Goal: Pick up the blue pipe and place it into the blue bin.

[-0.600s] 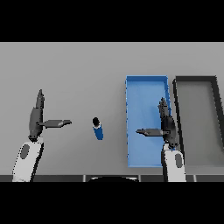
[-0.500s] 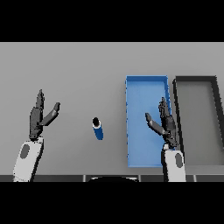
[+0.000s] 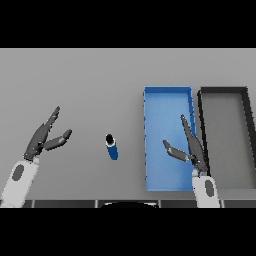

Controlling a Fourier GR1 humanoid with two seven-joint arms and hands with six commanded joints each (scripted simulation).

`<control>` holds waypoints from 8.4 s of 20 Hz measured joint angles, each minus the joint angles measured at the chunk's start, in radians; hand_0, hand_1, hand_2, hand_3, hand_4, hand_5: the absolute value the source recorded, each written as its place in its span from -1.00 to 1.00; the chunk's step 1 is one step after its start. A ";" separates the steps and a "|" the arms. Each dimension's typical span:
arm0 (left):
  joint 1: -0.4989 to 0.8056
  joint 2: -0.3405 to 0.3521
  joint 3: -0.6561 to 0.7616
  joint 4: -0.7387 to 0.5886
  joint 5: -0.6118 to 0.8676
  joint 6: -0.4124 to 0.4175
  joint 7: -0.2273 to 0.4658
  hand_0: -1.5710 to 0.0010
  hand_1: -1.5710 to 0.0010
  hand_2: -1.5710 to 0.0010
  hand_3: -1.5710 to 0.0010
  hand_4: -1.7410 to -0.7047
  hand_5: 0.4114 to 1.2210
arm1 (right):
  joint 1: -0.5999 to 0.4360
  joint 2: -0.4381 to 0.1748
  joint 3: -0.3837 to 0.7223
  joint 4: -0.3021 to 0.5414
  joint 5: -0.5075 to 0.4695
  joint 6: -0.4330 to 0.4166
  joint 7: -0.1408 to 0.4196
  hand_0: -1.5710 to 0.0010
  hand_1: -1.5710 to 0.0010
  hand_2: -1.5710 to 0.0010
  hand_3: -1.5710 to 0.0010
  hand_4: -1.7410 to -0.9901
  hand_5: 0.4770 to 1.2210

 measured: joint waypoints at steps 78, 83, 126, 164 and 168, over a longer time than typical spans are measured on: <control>-0.117 -0.517 -0.292 -0.110 -0.201 -0.159 0.015 -1.00 -1.00 -1.00 -1.00 -0.49 1.00 | 0.242 0.104 0.015 -0.257 -0.029 -0.093 -0.092 1.00 0.98 0.97 1.00 0.51 -0.69; -0.118 -0.530 -0.280 -0.118 -0.215 -0.176 0.037 -1.00 -1.00 -1.00 -1.00 -0.48 1.00 | 0.207 -0.012 0.056 -0.437 -0.117 0.058 0.034 1.00 0.99 0.99 1.00 0.50 -0.76; -0.096 -0.633 -0.189 -0.114 -0.284 -0.321 0.028 -1.00 -1.00 -0.99 -0.83 -0.98 1.00 | -0.377 0.163 0.304 -0.262 -0.231 0.349 0.453 -0.97 -0.97 -0.97 -0.95 -0.34 0.90; -0.065 -0.588 -0.157 -0.119 -0.352 -0.354 0.205 1.00 1.00 1.00 1.00 0.53 -0.85 | -0.863 0.075 -0.274 -0.228 -0.451 0.138 0.687 -1.00 -1.00 -1.00 -1.00 -0.35 1.00; -0.065 -0.594 -0.160 -0.137 -0.341 -0.356 0.226 1.00 1.00 1.00 1.00 0.53 -0.86 | -0.757 0.031 -0.338 -0.192 -0.411 0.136 0.693 -1.00 -1.00 -1.00 -1.00 -0.36 1.00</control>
